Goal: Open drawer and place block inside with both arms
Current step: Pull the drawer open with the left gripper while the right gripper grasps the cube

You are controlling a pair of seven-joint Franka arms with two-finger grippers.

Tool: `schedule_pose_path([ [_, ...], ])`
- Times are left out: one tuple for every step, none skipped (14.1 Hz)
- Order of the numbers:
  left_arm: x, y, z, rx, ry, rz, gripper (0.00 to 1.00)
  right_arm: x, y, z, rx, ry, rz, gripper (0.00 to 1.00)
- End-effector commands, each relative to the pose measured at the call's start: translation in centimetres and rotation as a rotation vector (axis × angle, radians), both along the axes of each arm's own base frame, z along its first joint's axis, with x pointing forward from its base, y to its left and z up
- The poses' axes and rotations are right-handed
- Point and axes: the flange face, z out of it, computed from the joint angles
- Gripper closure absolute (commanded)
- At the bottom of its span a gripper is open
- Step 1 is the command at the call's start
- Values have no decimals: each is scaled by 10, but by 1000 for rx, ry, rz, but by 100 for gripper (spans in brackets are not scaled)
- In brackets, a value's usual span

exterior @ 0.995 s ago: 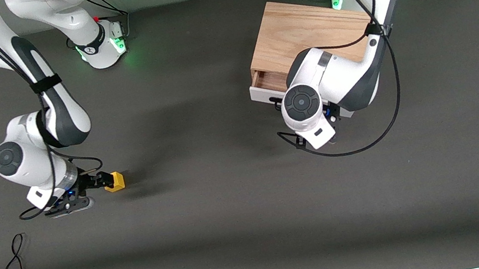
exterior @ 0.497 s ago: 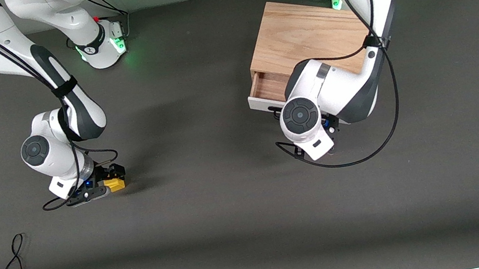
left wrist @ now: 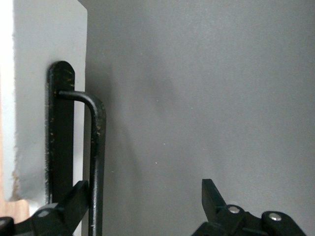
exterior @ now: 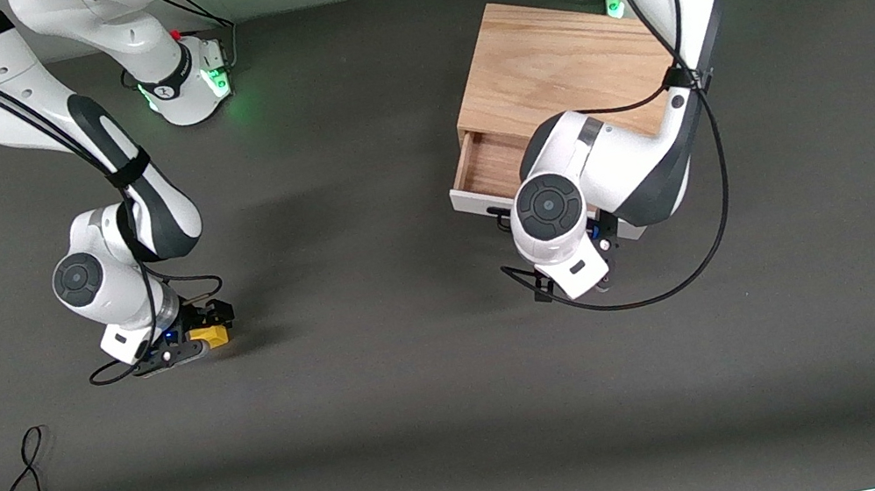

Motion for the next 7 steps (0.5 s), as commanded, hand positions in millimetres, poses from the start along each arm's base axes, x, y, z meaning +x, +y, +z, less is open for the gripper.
schedule_pose_path([
  [32, -18, 0, -91, -153, -6, 0, 1, -3, -8, -6, -19, 27, 0],
  [33, -18, 0, -97, -162, -8, 0, 1, -3, -10, -7, -19, 27, 0],
  [34, -19, 1, -99, -174, -12, 0, 0, -3, -13, -7, -16, 25, 0],
  [35, -19, 3, -98, -182, -15, 0, 0, -3, -13, -7, -16, 25, 0],
  [36, -20, 5, -103, -191, -16, 0, 0, -3, -14, -8, -13, 25, 0],
  [37, -20, 7, -109, -200, -16, 0, 1, -3, -14, -8, -18, 24, 0],
  [38, -21, 9, -118, -213, -14, 0, 1, -3, -14, -8, -18, 22, 0],
])
